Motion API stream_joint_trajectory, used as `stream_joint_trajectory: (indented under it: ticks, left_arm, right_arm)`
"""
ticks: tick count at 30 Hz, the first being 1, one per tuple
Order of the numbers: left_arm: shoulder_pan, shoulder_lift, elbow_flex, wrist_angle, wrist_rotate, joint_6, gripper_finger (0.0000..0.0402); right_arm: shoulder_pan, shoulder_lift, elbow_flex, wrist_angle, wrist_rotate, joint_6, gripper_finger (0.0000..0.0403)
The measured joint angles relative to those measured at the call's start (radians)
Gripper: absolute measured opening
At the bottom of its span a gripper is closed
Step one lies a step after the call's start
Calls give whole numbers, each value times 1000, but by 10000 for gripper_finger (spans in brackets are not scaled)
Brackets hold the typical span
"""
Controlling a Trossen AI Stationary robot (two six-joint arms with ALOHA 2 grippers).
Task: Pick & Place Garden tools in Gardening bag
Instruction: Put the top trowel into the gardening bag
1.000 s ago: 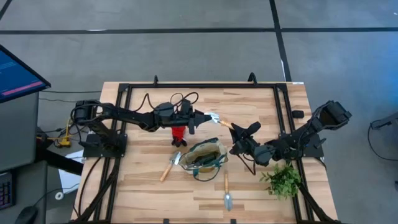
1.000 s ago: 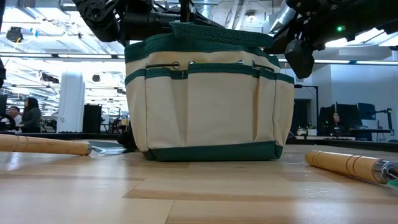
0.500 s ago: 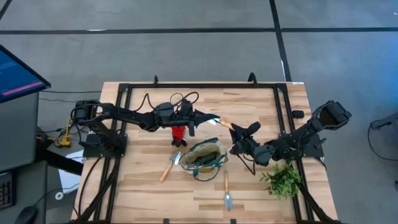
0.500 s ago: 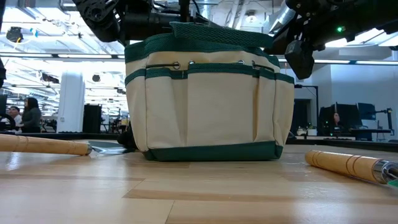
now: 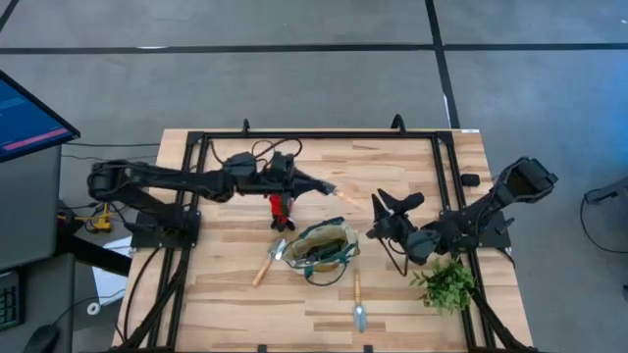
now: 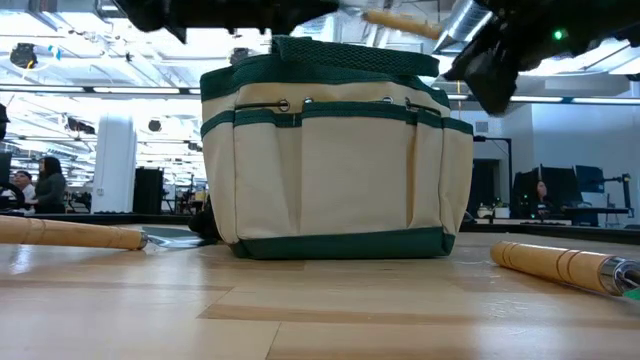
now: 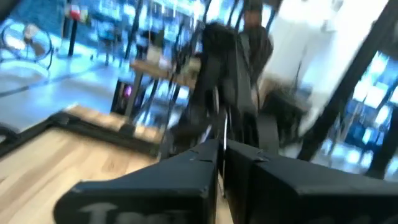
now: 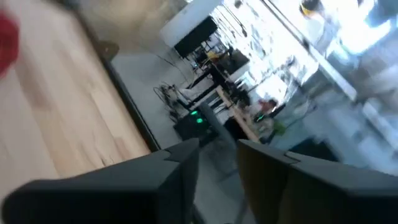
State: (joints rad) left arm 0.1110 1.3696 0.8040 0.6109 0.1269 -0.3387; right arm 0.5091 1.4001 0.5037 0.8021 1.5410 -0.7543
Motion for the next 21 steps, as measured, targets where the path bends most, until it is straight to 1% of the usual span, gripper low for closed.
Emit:
stream_joint_trajectory:
  ticks: [3,5,7,10,12,14,18,21]
  left_arm:
    - [-31,-87,0,-173,-6,70,1]
    - [-59,-147,-1,-261,-24,95,1]
    - [-93,-202,-1,-319,-40,124,1]
    - [-152,-269,-1,-379,-73,133,1]
    - [-197,-297,0,-388,-82,134,1]
    - [-252,-305,0,-394,-105,157,1]
    - [-358,-287,0,-413,-230,203,1]
    - [-407,-258,-2,-454,-312,204,1]
  right_arm:
    - [0,-23,-1,-9,-29,93,60]
    - [0,-40,-1,-8,-80,123,25]
    - [-2,-56,-1,-10,-146,144,7]
    - [-26,-74,-1,-20,-225,231,7]
    - [-48,-90,-1,-81,-266,312,2]
    - [-78,-108,-1,-172,-325,430,2]
    - [-151,-133,-1,-399,-499,732,1]
    - [-189,-132,-1,-530,-527,889,1]
